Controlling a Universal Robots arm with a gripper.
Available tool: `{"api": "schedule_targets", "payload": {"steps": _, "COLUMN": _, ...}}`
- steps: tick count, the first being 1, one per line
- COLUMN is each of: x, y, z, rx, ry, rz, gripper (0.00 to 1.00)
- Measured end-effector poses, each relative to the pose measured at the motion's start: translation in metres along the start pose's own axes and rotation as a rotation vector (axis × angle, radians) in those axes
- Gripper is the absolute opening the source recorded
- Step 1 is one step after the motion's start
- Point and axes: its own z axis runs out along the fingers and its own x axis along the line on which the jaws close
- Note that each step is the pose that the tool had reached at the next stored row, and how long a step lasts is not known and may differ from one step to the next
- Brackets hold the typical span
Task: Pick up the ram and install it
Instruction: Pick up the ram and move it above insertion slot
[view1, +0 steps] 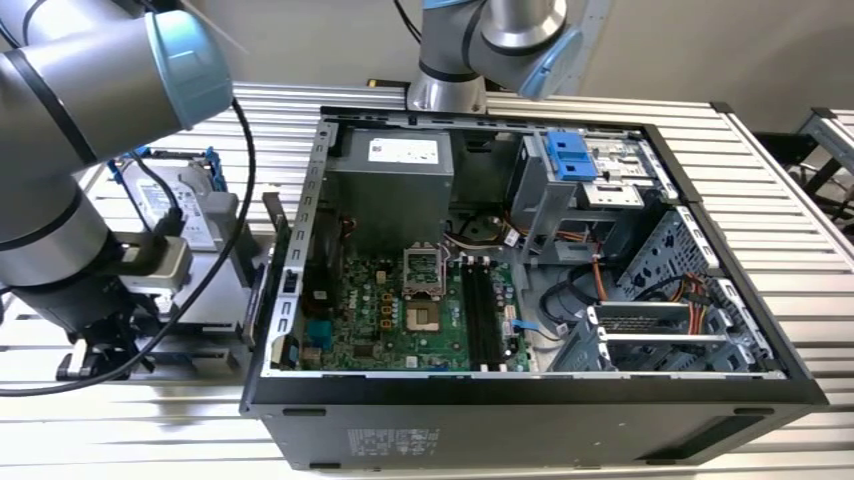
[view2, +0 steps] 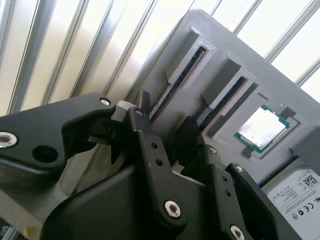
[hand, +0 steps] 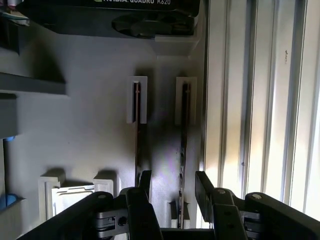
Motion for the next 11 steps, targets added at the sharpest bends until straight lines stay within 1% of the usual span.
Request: {"api": "schedule_targets", "payload": {"steps": 11, "x": -0.0001, "y": -0.0006, "z": 0.0, "rx": 0.0, "ry": 0.0, "rz": 0.0, "gripper": 1.0}}
